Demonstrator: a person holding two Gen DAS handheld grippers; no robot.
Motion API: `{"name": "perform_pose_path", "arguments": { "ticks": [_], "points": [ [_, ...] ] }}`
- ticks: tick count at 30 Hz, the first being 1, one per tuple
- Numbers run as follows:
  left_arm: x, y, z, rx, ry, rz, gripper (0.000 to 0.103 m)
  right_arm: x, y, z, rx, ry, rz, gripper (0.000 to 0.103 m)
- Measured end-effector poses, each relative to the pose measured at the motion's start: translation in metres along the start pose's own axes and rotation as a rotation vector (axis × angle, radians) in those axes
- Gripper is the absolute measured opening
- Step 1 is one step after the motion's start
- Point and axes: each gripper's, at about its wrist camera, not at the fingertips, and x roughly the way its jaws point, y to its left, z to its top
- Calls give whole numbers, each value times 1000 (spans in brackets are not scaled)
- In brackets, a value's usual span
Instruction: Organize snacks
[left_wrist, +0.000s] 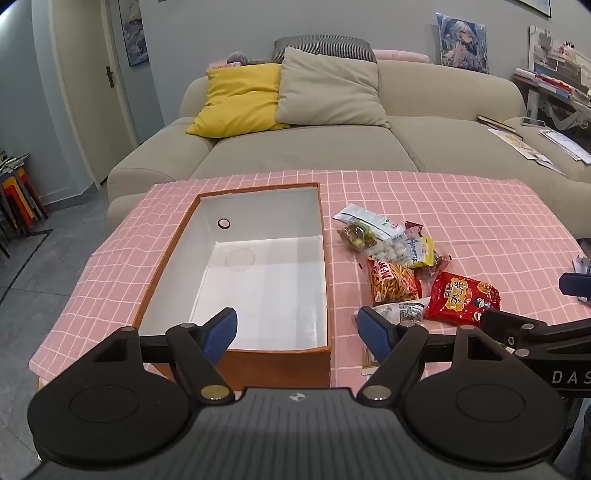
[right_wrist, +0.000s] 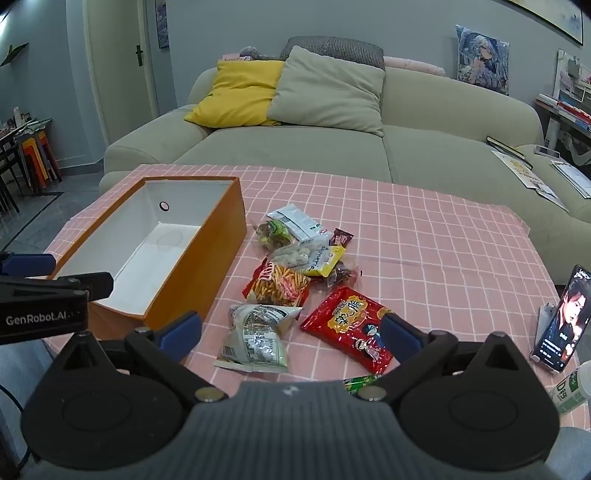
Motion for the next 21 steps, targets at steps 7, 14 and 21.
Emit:
{"name": "perform_pose_path", "arguments": {
  "ticks": [7, 14, 21],
  "points": [
    [-2, 3, -1, -9, -5, -2, 87, 2, 2, -2, 3, 11, 1, 99],
    [6, 4, -13, 7, 24, 9, 87, 5, 2, -4, -5, 10, -2, 99],
    [6, -4, -5, 19, 39, 11, 87, 6, 1, -2, 5, 28, -7, 99]
  ]
}}
